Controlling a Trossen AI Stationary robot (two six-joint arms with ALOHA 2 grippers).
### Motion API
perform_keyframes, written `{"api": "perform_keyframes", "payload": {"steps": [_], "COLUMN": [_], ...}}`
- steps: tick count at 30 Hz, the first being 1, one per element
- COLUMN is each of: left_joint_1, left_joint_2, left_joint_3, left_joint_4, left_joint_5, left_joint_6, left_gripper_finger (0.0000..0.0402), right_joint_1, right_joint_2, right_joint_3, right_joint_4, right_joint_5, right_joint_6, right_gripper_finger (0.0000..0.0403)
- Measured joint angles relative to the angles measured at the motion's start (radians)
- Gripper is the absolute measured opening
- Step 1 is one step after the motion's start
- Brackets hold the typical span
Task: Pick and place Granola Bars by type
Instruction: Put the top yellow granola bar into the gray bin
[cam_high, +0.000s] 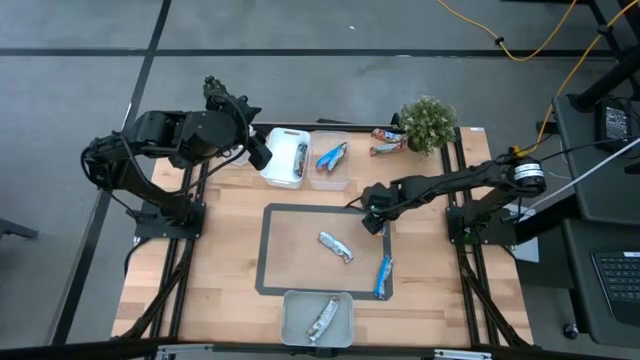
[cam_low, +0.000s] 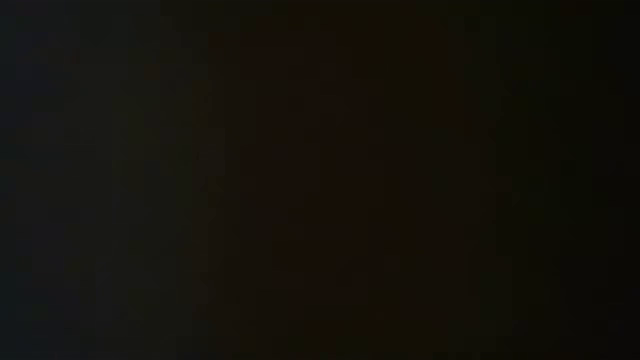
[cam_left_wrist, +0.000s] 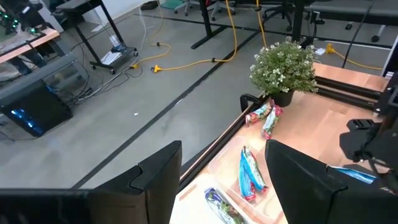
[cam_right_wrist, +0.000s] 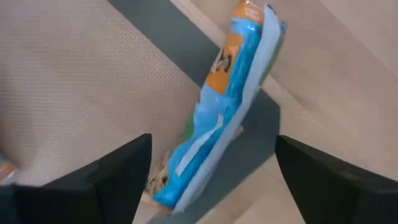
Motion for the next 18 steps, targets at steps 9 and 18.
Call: {"api": "perform_keyframes", "payload": {"steps": [9,18], "left_joint_1": [0.0,0.0], "left_joint_2": [0.0,0.0], "left_joint_3": [0.0,0.0], "left_joint_4": [0.0,0.0], "left_joint_5": [0.003,0.005], "left_joint_6": [0.0,0.0], "left_gripper_finger": [0.0224,0.0224], "right_joint_1": [0.0,0.001], "right_joint_2": [0.092,0.048], "right_joint_3": [0.0,-0.001], "right_joint_4": [0.041,0.036], "right_joint_5": [-0.023,-0.03], "right_joint_6": [-0.025,-0.098], "right_gripper_finger": [0.0275,0.0095]}}
